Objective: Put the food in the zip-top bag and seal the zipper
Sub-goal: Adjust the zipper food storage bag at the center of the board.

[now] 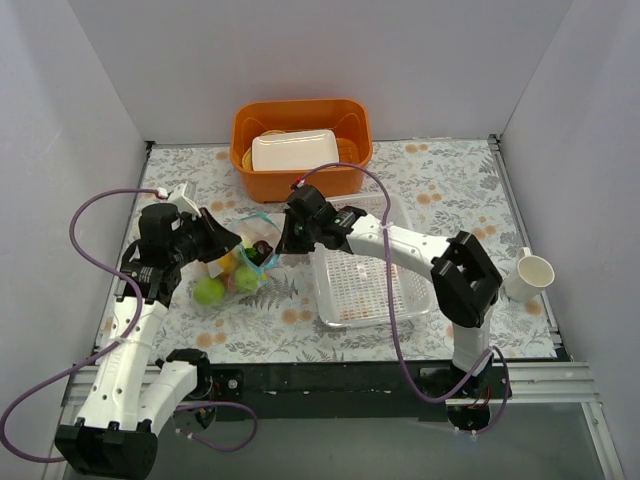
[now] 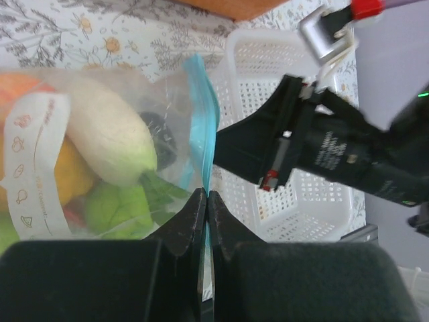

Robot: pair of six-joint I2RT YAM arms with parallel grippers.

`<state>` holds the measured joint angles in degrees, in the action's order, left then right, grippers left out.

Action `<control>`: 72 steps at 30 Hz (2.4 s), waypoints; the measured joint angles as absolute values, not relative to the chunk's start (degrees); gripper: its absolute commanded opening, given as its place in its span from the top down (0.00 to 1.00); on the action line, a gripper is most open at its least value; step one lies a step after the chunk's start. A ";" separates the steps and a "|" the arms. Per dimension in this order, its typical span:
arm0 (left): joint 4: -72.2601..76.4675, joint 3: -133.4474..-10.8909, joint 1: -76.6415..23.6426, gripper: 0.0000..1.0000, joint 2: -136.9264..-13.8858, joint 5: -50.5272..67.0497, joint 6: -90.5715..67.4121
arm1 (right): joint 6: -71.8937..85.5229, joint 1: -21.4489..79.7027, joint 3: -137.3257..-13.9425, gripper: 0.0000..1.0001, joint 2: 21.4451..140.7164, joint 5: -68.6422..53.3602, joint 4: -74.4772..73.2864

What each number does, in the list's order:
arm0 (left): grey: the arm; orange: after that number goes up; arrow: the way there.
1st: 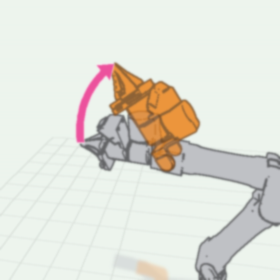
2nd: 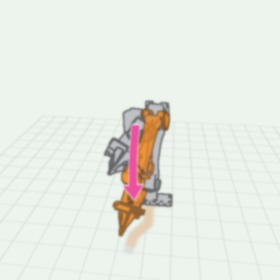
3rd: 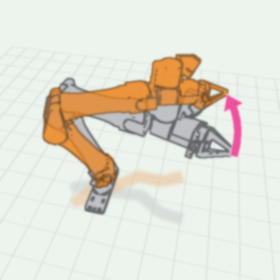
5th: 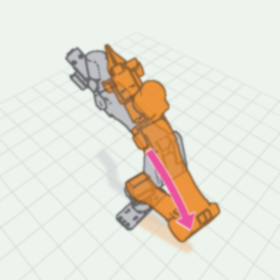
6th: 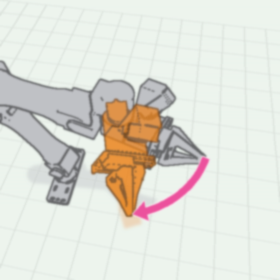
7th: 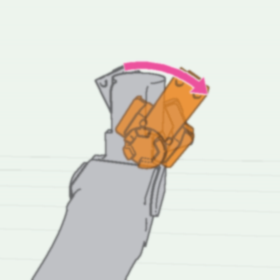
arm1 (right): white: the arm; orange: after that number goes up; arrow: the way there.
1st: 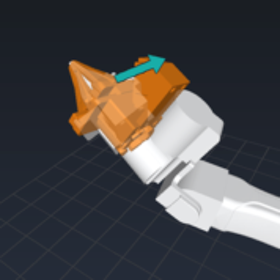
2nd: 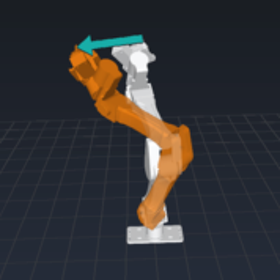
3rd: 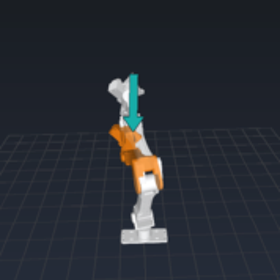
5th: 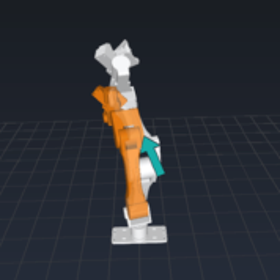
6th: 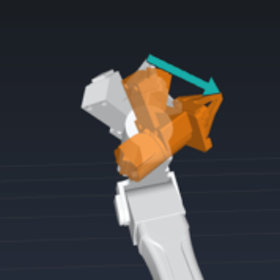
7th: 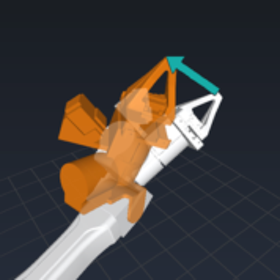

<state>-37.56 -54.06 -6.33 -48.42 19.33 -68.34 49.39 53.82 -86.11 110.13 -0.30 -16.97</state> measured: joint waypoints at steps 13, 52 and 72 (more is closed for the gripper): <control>-34.17 -47.11 -6.33 1.00 -48.31 30.94 -66.65 | 46.74 53.28 -92.09 0.99 104.88 -5.67 -19.33; -37.89 -27.44 -6.33 0.15 -7.62 32.58 -100.44 | 47.09 45.60 -83.00 0.99 100.31 -14.13 -17.85; -28.34 -12.62 -6.33 0.19 -8.45 33.26 -114.28 | 47.86 45.60 -82.70 0.99 100.12 -13.63 -16.40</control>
